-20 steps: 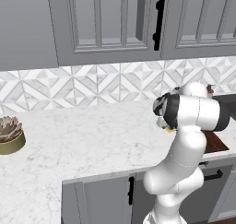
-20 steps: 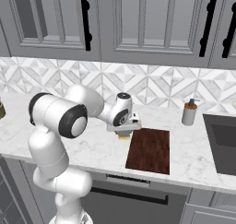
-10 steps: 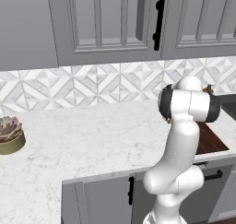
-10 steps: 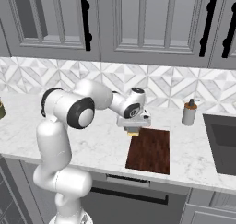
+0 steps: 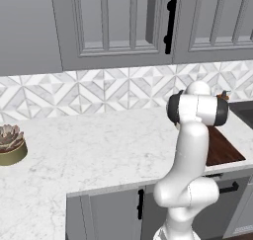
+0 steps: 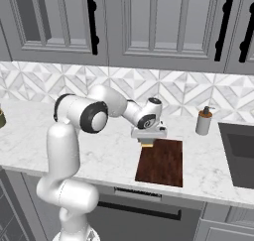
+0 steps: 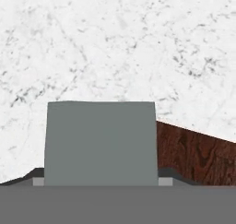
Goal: Pick up the sponge from the counter and clean the cutting board by briefly scrubbing or pressing down on the cutting board. Once finished, release the sponge.
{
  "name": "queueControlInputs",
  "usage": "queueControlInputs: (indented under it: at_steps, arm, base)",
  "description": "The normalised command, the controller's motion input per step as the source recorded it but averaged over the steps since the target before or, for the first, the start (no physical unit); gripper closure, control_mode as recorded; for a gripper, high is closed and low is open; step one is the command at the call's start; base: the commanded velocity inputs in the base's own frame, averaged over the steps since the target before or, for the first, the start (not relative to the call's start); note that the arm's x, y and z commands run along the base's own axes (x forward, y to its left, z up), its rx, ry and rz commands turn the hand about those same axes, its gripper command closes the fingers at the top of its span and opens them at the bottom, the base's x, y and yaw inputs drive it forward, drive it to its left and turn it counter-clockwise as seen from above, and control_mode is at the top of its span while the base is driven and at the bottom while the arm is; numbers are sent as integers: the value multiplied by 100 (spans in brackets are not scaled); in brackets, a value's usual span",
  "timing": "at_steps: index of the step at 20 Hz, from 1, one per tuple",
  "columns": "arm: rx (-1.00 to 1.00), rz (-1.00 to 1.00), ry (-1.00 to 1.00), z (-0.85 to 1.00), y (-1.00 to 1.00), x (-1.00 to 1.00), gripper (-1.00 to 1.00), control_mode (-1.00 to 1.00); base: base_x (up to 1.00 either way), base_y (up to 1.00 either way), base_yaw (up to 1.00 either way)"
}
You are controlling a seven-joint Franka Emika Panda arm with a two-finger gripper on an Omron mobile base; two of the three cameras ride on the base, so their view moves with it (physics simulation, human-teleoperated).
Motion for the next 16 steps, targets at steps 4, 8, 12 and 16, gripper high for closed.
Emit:
queueControlInputs:
  at_steps: [4, 8, 12, 16]
  arm:
    - [0, 0, -8, -29, -15, -9, 100, -100]
    - [0, 2, -3, -1, -22, -38, 100, -100]
    - [0, 12, 0, 0, -33, -33, 100, -100]
    - [-2, 15, 0, 0, -15, -12, 100, -100]
  base:
    - [0, 0, 0]
    - [0, 0, 0]
    - [0, 0, 0]
    - [0, 0, 0]
